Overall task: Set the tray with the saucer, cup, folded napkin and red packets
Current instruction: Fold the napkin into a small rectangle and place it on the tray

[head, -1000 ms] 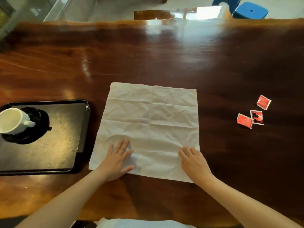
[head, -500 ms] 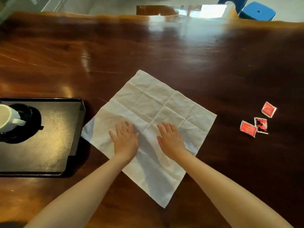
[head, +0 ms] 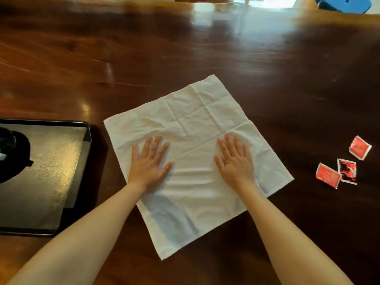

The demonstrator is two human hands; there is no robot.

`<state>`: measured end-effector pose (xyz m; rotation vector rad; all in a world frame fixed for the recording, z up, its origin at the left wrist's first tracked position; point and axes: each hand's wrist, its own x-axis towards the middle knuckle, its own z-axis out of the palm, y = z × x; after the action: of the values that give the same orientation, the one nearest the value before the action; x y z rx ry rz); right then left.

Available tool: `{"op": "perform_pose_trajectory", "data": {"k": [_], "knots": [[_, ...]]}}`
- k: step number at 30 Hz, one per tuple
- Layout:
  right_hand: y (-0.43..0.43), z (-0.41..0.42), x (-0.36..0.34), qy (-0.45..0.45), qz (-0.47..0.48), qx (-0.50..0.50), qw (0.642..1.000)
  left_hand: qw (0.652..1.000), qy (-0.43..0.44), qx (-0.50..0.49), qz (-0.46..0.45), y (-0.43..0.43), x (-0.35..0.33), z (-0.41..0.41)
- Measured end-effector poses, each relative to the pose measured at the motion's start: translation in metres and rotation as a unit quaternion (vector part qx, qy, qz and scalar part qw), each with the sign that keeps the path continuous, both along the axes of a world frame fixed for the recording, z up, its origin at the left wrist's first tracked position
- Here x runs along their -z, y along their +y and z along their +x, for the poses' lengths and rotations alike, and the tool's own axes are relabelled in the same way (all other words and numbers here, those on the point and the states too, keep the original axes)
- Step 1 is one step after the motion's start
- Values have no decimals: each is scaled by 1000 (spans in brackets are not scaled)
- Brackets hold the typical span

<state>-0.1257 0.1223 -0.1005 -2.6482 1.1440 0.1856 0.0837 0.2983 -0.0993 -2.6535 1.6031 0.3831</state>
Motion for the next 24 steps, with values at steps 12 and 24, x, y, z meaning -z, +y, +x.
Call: {"op": "perform_pose_trajectory", "data": {"k": [12, 24], "knots": [[33, -56, -6, -23, -27, 223, 974, 996, -10, 84, -11, -55, -13, 26], [16, -46, 4, -18, -11, 31, 999, 999, -10, -39, -37, 28, 10, -40]]}}
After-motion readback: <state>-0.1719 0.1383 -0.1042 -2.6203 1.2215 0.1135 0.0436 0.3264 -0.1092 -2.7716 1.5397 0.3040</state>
